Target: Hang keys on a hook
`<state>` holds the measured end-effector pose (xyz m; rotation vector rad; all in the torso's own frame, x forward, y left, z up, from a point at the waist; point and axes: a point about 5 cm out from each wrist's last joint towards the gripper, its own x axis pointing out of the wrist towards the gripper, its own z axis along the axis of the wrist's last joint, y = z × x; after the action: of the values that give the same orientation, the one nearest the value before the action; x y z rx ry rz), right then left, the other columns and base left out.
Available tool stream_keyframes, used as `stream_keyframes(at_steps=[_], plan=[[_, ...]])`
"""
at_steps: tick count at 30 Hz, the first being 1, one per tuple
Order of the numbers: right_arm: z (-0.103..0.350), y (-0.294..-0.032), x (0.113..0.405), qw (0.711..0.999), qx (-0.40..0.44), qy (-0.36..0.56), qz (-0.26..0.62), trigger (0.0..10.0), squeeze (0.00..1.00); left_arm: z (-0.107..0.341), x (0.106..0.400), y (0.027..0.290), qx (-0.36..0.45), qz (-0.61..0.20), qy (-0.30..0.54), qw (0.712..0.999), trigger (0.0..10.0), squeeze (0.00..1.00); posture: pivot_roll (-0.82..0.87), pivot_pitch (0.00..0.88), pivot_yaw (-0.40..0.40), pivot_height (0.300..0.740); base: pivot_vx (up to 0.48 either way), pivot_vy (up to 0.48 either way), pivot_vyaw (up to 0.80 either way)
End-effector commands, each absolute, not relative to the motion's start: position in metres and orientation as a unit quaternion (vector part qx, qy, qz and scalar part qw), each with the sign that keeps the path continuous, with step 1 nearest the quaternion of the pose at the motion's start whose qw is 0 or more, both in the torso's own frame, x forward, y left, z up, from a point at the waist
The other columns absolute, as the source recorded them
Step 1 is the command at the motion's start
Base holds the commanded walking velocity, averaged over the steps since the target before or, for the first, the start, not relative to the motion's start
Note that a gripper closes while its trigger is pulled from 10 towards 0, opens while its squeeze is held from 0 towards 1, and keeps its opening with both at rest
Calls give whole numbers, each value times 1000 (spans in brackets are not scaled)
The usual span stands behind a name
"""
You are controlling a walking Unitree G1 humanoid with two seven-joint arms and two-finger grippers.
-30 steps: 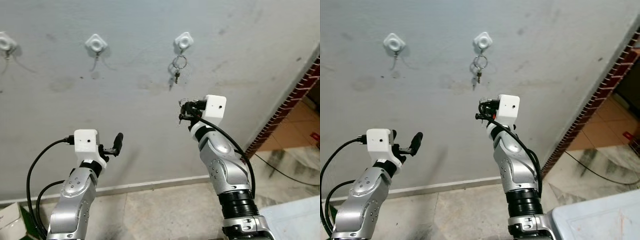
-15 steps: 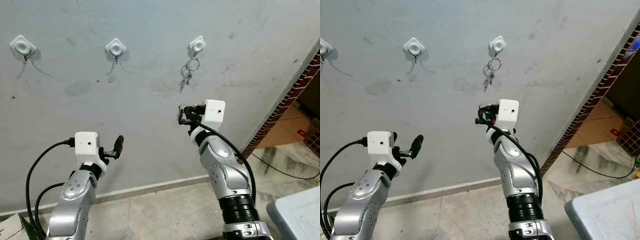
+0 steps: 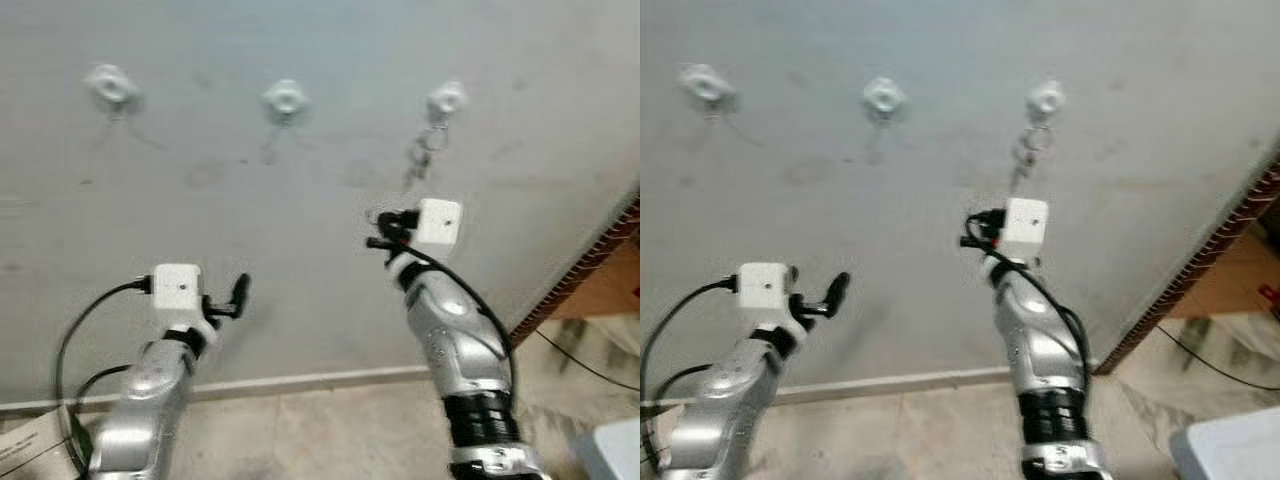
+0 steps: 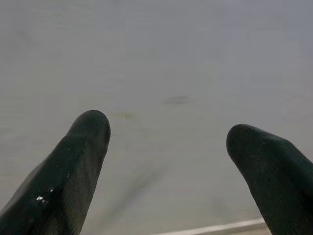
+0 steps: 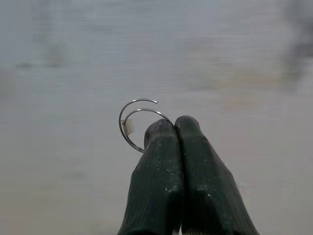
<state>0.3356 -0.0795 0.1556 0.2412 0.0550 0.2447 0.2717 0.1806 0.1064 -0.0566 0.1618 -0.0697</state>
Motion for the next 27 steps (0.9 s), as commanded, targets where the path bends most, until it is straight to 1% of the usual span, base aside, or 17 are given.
stream_keyframes(at_steps=[1, 4, 9, 22, 27], plan=[[158, -93, 339, 988, 116, 22, 98, 10000, 0, 108, 274, 171, -25, -47, 77, 996, 10000, 0, 110, 29, -36, 740, 0, 442, 0], [159, -94, 339, 988, 116, 21, 96, 10000, 0, 109, 275, 172, -24, -46, 74, 996, 10000, 0, 110, 27, -35, 740, 0, 460, 0], [162, -95, 341, 989, 115, 15, 92, 10000, 0, 114, 276, 172, -17, -59, 56, 997, 10000, 0, 112, 20, -33, 740, 0, 0, 0], [172, -91, 343, 990, 97, -12, 100, 10000, 0, 114, 277, 172, -18, -65, 57, 996, 10000, 0, 118, 13, -35, 740, 0, 0, 0], [185, -83, 344, 988, 78, -45, 122, 10000, 0, 114, 279, 172, -17, -67, 59, 996, 10000, 0, 120, 15, -35, 740, 0, 0, 0]])
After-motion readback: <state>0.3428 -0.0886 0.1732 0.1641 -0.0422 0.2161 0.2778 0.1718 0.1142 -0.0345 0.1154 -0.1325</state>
